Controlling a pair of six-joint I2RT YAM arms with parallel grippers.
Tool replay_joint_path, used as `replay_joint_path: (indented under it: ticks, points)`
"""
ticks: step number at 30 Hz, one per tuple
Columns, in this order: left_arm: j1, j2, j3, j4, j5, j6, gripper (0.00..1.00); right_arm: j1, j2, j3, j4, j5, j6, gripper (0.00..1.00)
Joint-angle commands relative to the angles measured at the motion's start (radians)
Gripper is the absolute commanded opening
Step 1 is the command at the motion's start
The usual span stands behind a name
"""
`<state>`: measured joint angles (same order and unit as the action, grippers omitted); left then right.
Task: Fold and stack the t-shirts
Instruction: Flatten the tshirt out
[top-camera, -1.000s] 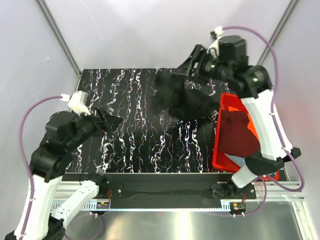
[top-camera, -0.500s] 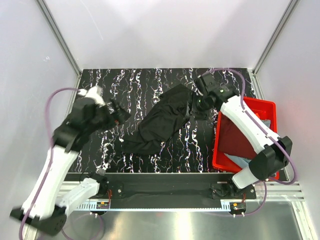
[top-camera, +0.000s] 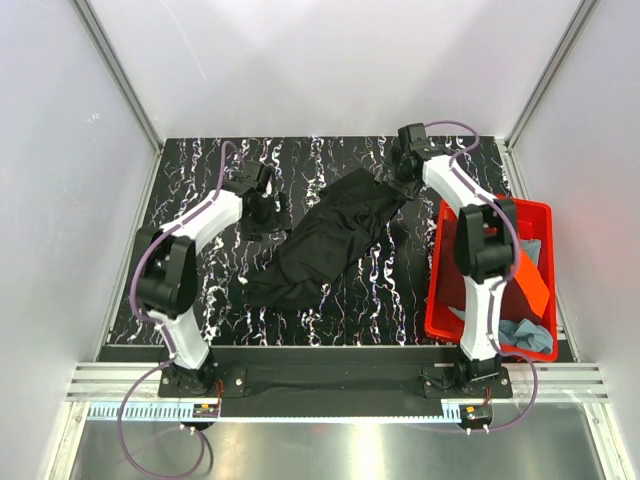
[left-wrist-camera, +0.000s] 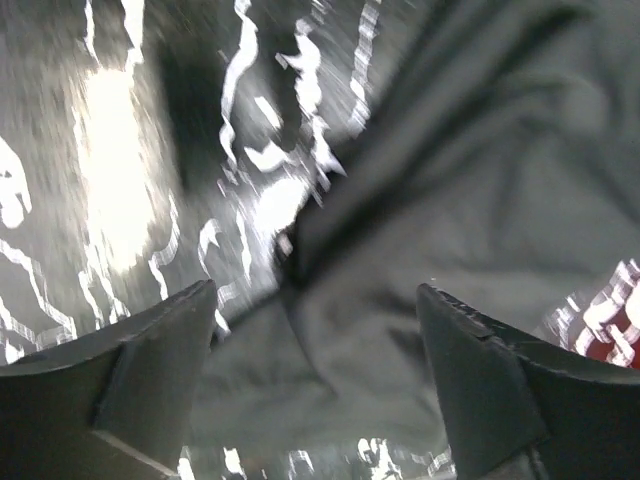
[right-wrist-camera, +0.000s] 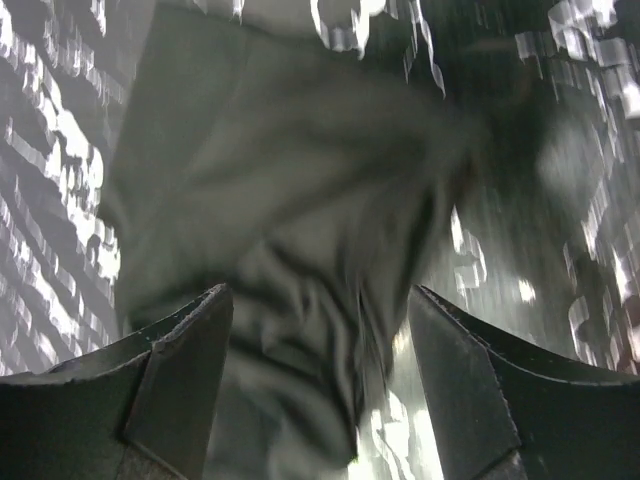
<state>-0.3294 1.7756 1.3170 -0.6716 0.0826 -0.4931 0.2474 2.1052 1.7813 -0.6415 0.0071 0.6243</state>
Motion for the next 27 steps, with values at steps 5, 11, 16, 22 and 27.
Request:
replay_joint_path:
  ticks: [5, 11, 16, 22, 27]
  points:
    - [0.050, 0.139, 0.079, 0.095, 0.114, 0.053, 0.76, -0.040, 0.202, 0.276, -0.040, 0.001, 0.008, 0.69]
    - [0.049, 0.193, 0.067, 0.144, 0.230, 0.018, 0.69, -0.051, 0.256, 0.320, -0.105, 0.021, 0.028, 0.64]
    - [0.047, 0.170, 0.013, 0.181, 0.276, 0.007, 0.70, -0.054, 0.223, 0.219, -0.058, 0.034, -0.004, 0.66]
    - [0.033, 0.205, 0.013, 0.204, 0.354, -0.015, 0.61, -0.057, 0.294, 0.270, -0.040, -0.004, -0.029, 0.61]
    - [0.032, 0.200, 0.053, 0.196, 0.356, -0.025, 0.04, -0.057, 0.312, 0.337, -0.055, -0.041, -0.054, 0.38]
